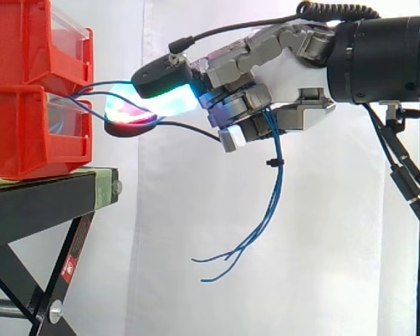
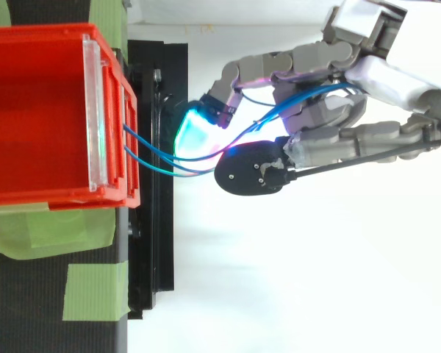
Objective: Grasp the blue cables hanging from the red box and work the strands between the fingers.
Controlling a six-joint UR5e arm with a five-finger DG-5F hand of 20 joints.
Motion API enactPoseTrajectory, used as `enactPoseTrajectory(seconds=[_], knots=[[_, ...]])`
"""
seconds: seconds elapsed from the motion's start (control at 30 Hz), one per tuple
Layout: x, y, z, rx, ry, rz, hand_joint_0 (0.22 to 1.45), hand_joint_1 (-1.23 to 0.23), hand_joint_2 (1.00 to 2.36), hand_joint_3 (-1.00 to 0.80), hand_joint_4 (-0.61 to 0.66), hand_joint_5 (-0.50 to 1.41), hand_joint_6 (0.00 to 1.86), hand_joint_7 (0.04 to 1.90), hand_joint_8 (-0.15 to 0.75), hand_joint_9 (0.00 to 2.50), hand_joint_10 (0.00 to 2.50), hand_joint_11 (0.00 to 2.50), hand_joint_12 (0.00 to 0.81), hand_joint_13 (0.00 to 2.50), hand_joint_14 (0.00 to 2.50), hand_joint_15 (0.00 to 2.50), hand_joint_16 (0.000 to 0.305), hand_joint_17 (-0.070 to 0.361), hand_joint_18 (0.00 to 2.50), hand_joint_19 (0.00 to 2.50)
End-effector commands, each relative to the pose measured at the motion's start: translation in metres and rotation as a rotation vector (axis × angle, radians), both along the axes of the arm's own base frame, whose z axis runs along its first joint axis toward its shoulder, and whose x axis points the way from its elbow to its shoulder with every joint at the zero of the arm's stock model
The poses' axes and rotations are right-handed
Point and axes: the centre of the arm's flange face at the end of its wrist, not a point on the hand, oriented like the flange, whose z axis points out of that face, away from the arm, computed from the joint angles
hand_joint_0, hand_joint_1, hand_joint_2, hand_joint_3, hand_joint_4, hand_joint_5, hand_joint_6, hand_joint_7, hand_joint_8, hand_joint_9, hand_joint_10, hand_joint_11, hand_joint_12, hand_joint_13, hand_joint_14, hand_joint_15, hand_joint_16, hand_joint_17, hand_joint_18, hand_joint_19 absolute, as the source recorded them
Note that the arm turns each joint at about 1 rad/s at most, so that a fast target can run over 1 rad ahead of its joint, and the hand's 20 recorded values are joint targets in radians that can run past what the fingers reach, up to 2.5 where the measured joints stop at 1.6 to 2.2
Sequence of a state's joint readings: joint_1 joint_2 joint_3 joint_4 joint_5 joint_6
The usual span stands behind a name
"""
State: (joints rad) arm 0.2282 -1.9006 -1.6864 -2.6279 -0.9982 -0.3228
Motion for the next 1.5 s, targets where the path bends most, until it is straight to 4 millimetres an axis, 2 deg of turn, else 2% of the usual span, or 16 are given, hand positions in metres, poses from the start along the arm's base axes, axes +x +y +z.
enactPoseTrajectory(seconds=[0.0, 0.03, 0.07, 0.1, 0.13, 0.17, 0.3, 0.37, 0.5, 0.57, 0.6, 0.67, 0.77, 0.9, 1.3, 1.47], knots=[[-0.0001, 0.0003, 0.0, 0.002, 0.001, 0.001, 1.32, -0.74, 1.01, 0.1, 0.35, 0.71, 0.02, 1.0, 0.427, 0.72, 2.5, 2.47, 0.519, 1.01, 2.5, 1.64, 0.06, 0.134, 1.38, 0.82], [-0.0005, 0.0002, -0.0007, 0.001, 0.003, 0.001, 1.17, -0.75, 1.0, 0.15, 0.39, 0.67, 0.02, 0.98, 0.427, 0.72, 2.5, 2.47, 0.519, 1.01, 2.5, 1.64, 0.06, 0.134, 1.38, 0.82], [-0.0005, 0.0002, -0.0007, 0.001, 0.003, 0.001, 0.93, -0.72, 1.28, -0.01, 0.44, 0.63, 0.02, 0.99, 0.427, 0.72, 2.5, 2.47, 0.519, 1.01, 2.5, 1.64, 0.06, 0.134, 1.38, 0.82], [-0.0001, 0.0003, 0.0, 0.002, 0.001, 0.001, 0.72, -0.64, 1.38, -0.2, 0.5, 0.61, 0.02, 0.97, 0.427, 0.72, 2.5, 2.47, 0.519, 1.01, 2.5, 1.64, 0.06, 0.134, 1.38, 0.82], [-0.0005, 0.0002, -0.0007, 0.001, 0.003, 0.001, 0.77, -0.64, 1.1, -0.23, 0.48, 0.59, 0.02, 0.98, 0.427, 0.72, 2.5, 2.47, 0.519, 1.01, 2.5, 1.64, 0.06, 0.134, 1.38, 0.82], [-0.0001, 0.0003, 0.0, 0.002, 0.001, 0.001, 0.84, -0.66, 1.0, -0.2, 0.45, 0.57, 0.02, 0.99, 0.427, 0.72, 2.5, 2.47, 0.519, 1.01, 2.5, 1.64, 0.06, 0.134, 1.38, 0.82], [-0.0001, 0.0003, 0.0, 0.0, 0.002, 0.001, 1.28, -0.7, 1.01, 0.03, 0.34, 0.59, 0.02, 1.01, 0.427, 0.72, 2.5, 2.47, 0.519, 1.01, 2.5, 1.64, 0.06, 0.134, 1.38, 0.82], [-0.0001, 0.0001, 0.0, 0.0, 0.002, -0.001, 1.31, -0.7, 1.01, -0.01, 0.33, 0.63, 0.02, 1.01, 0.427, 0.72, 2.5, 2.47, 0.519, 1.01, 2.5, 1.64, 0.06, 0.134, 1.38, 0.82], [-0.0002, -0.0008, 0.0, 0.0, 0.002, -0.002, 1.24, -0.71, 1.01, 0.03, 0.35, 0.64, 0.02, 1.02, 0.427, 0.72, 2.5, 2.47, 0.519, 1.01, 2.5, 1.64, 0.06, 0.134, 1.38, 0.82], [-0.0005, 0.0, -0.0007, -0.002, 0.004, -0.001, 1.13, -0.72, 1.0, 0.1, 0.37, 0.62, 0.02, 1.04, 0.427, 0.72, 2.5, 2.47, 0.519, 1.01, 2.5, 1.64, 0.06, 0.134, 1.38, 0.82], [-0.0001, 0.0001, 0.0, -0.001, 0.003, -0.001, 0.97, -0.72, 1.09, 0.1, 0.41, 0.59, 0.02, 1.07, 0.427, 0.72, 2.5, 2.47, 0.519, 1.01, 2.5, 1.64, 0.06, 0.134, 1.38, 0.82], [-0.0005, 0.0, -0.0007, 0.0, 0.004, -0.001, 0.9, -0.73, 1.09, 0.06, 0.41, 0.56, 0.02, 1.1, 0.427, 0.72, 2.5, 2.47, 0.519, 1.01, 2.5, 1.64, 0.06, 0.134, 1.38, 0.82], [-0.0004, -0.0019, 0.0, 0.0, 0.002, -0.005, 1.15, -0.75, 1.02, -0.13, 0.3, 0.52, 0.02, 1.13, 0.427, 0.72, 2.5, 2.47, 0.519, 1.01, 2.5, 1.64, 0.06, 0.134, 1.38, 0.82], [-0.0011, -0.0022, -0.001, 0.007, 0.004, -0.006, 1.32, -0.73, 1.02, -0.07, 0.26, 0.64, 0.02, 1.1, 0.427, 0.72, 2.5, 2.47, 0.519, 1.01, 2.5, 1.64, 0.06, 0.134, 1.38, 0.82], [-0.0018, -0.0034, -0.0012, 0.187, -0.054, 0.0, 1.32, -0.74, 1.02, -0.1, 0.26, 0.66, 0.02, 1.09, 0.427, 0.72, 2.5, 2.47, 0.519, 1.01, 2.5, 1.64, 0.06, 0.134, 1.38, 0.82], [-0.0028, -0.0047, -0.0021, 0.256, -0.071, 0.0, 1.14, -0.8, 1.02, -0.09, 0.22, 0.58, 0.02, 1.17, 0.427, 0.72, 2.5, 2.47, 0.519, 1.01, 2.5, 1.64, 0.06, 0.134, 1.38, 0.82]])
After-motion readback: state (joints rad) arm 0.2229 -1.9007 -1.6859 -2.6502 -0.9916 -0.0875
